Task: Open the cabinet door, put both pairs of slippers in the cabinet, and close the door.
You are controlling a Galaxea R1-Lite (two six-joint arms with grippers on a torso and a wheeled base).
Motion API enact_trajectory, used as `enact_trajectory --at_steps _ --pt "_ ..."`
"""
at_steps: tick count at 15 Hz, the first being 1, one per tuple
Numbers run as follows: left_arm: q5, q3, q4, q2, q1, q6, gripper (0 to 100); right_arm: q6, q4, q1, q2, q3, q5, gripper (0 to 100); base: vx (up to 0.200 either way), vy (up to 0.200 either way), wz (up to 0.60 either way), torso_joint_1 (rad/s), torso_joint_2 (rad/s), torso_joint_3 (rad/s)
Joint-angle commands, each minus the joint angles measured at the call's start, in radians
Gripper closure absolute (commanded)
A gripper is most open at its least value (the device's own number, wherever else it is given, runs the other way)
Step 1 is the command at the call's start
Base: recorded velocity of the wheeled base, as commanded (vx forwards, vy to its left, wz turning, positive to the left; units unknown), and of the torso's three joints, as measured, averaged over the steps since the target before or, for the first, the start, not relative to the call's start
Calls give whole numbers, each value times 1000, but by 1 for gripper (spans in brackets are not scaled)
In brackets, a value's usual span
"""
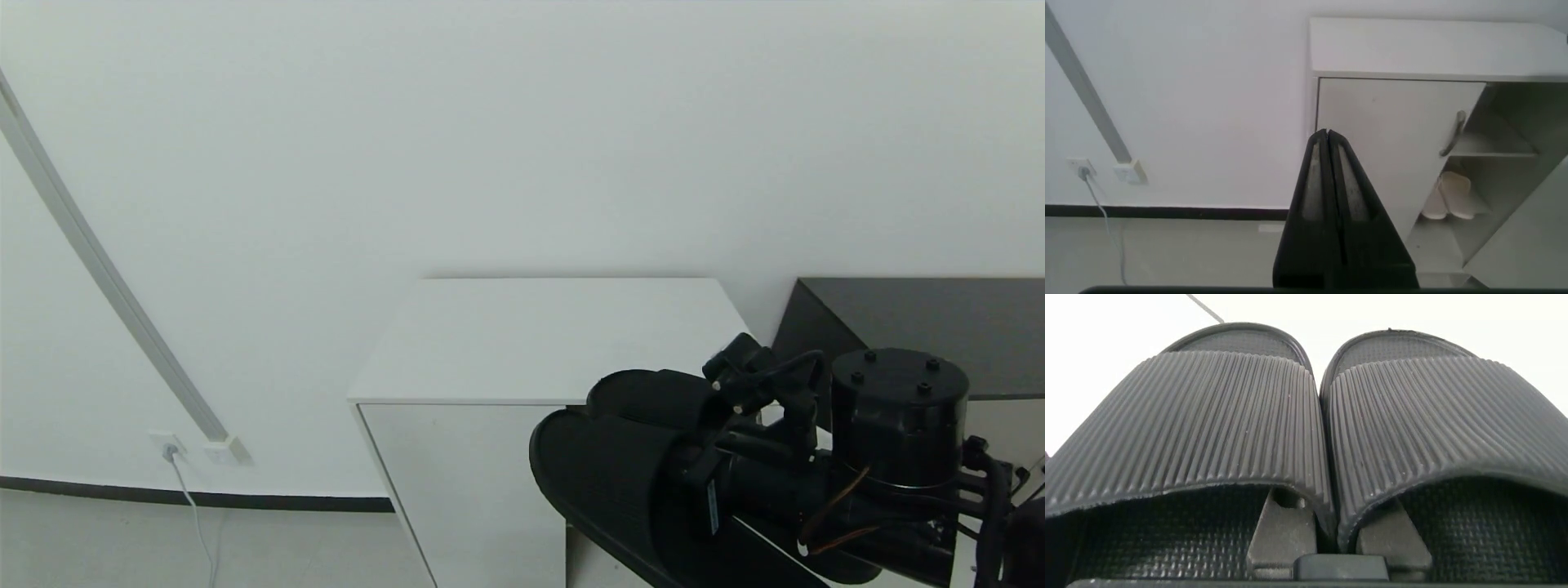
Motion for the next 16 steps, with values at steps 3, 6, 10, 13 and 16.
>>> enact_trajectory --at_steps 3,6,10,13,16 --pt "1 0 0 0 0 0 100 0 0 1 4 1 1 100 0 -133 0 2 2 -2" --pt "1 0 0 0 0 1 100 2 0 1 4 8 2 100 0 0 0 0 0 0" --pt "-2 0 0 0 0 4 100 0 -1 7 4 9 1 100 0 0 0 0 0 0" --pt "-2 0 0 0 0 3 100 2 -3 7 1 12 2 100 0 0 0 0 0 0" --pt "-2 0 0 0 0 4 100 0 -15 7 2 17 1 100 0 0 0 0 0 0"
